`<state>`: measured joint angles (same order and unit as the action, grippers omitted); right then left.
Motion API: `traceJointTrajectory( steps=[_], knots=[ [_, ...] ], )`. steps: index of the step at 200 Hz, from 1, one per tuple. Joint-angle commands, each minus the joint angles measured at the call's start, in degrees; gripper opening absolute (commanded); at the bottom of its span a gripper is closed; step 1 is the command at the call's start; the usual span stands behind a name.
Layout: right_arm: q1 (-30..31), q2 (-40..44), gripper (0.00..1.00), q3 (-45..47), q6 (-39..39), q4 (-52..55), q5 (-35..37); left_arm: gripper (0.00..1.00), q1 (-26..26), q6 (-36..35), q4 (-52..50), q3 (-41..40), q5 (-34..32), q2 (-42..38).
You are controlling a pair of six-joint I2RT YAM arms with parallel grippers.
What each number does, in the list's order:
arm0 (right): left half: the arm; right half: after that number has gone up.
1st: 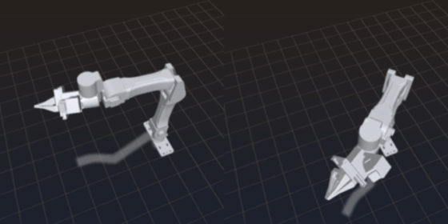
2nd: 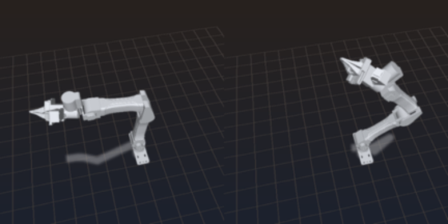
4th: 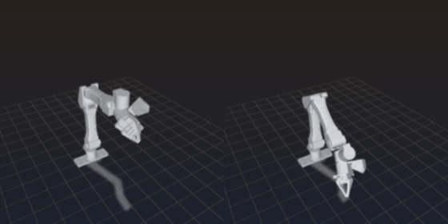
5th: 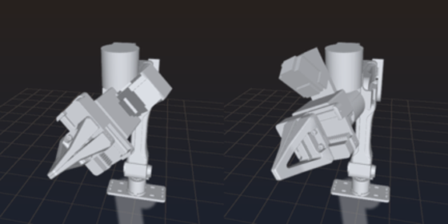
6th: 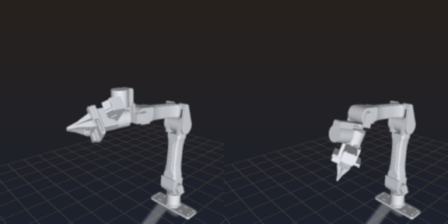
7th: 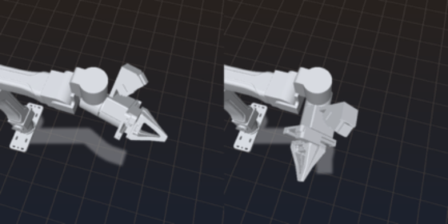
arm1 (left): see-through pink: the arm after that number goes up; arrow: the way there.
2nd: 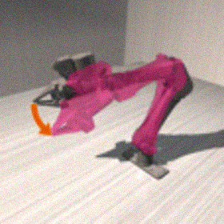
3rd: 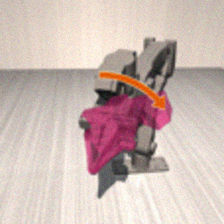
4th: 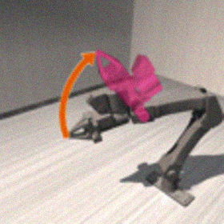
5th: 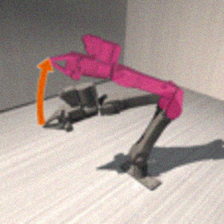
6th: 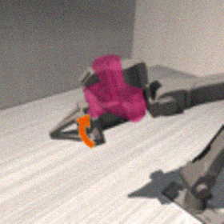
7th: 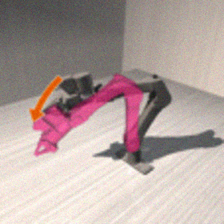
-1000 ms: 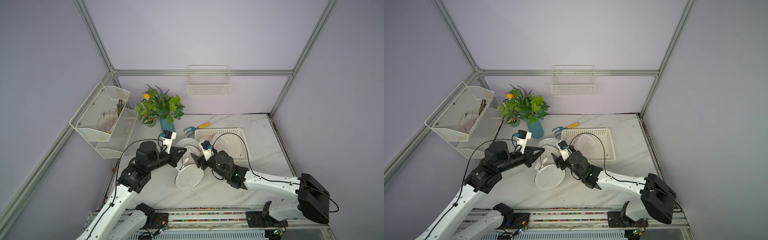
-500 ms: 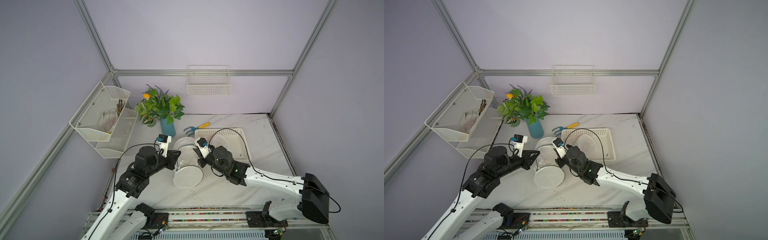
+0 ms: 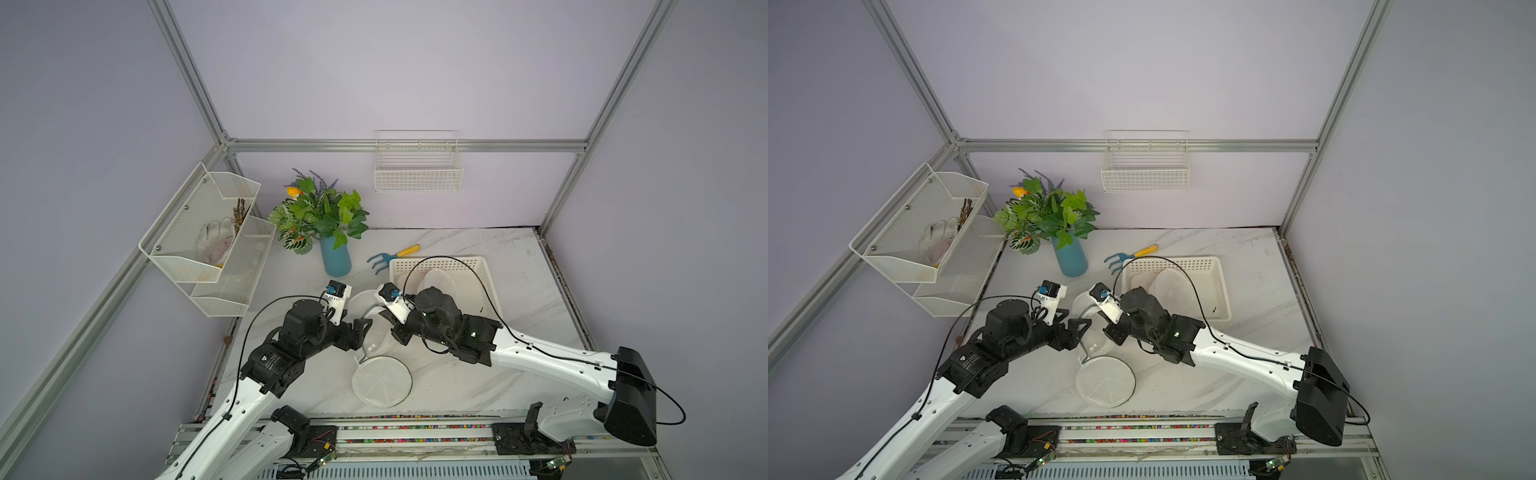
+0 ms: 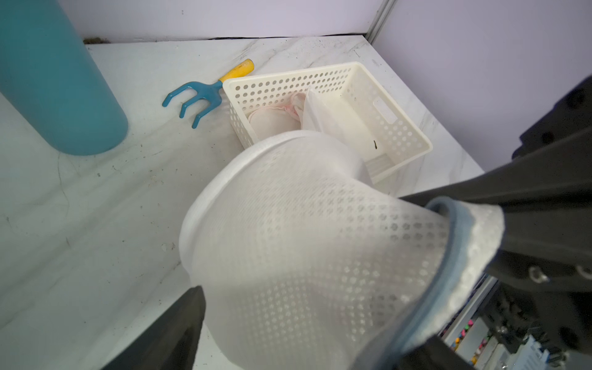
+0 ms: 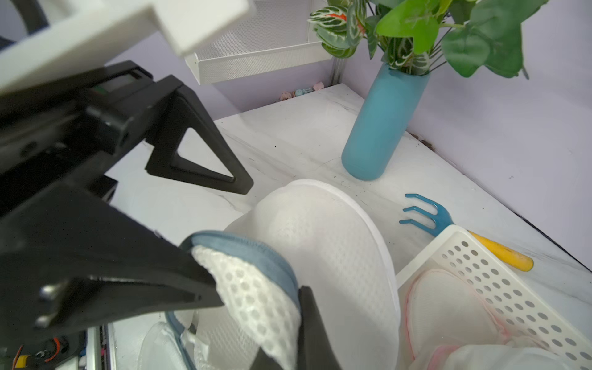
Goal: Turn the laundry bag inside out
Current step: Turn over the laundry bag.
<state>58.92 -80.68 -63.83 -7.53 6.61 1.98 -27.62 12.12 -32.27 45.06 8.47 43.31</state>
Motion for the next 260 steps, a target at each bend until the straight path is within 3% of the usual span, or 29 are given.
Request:
traceJointTrajectory(
  steps=[1,22,40,58,82,106,134,172,189,235,260],
  knots=[
    [0.4,0.5,0.0,-1.8,-3.1,5.0,-2.7,0.88,-0.6,-10.1,1.3,0.8,-3.2,-0.2],
    [0.4,1.9,0.0,-1.5,-6.9,6.2,-3.4,0.91,-0.6,-18.3,1.6,0.4,-3.8,-0.4],
    [0.6,3.4,0.0,-0.6,-11.3,6.5,-4.1,0.96,-0.6,-20.1,1.8,0.5,-4.3,0.0],
    [0.6,5.5,0.0,1.2,-14.7,4.9,-4.5,1.0,-0.6,-22.0,1.0,0.9,-0.4,0.6],
    [0.6,8.2,0.0,3.7,-19.8,2.0,-6.3,1.0,-0.6,-23.0,1.5,0.8,3.9,1.9],
    [0.7,10.2,0.0,5.5,-24.6,1.1,-7.0,1.0,-0.5,-23.6,3.4,0.9,3.9,3.0],
    [0.8,13.0,0.0,7.7,-27.7,-1.6,-6.8,1.0,-0.2,-23.7,5.3,1.0,4.4,4.6],
    [0.8,15.1,0.0,10.1,-29.8,-5.2,-5.3,1.0,0.2,-23.4,7.8,0.7,10.4,5.4],
    [0.8,15.3,0.0,10.2,-29.6,-6.6,-4.3,0.95,0.2,-23.4,8.5,0.4,13.0,5.1],
    [0.9,15.5,0.0,11.0,-26.6,-9.3,-1.9,0.67,0.2,-23.1,12.1,-1.4,16.6,3.0],
    [0.9,15.0,0.0,10.3,-23.7,-9.2,0.2,0.57,0.2,-22.4,12.9,-1.4,17.1,2.5]
  ],
)
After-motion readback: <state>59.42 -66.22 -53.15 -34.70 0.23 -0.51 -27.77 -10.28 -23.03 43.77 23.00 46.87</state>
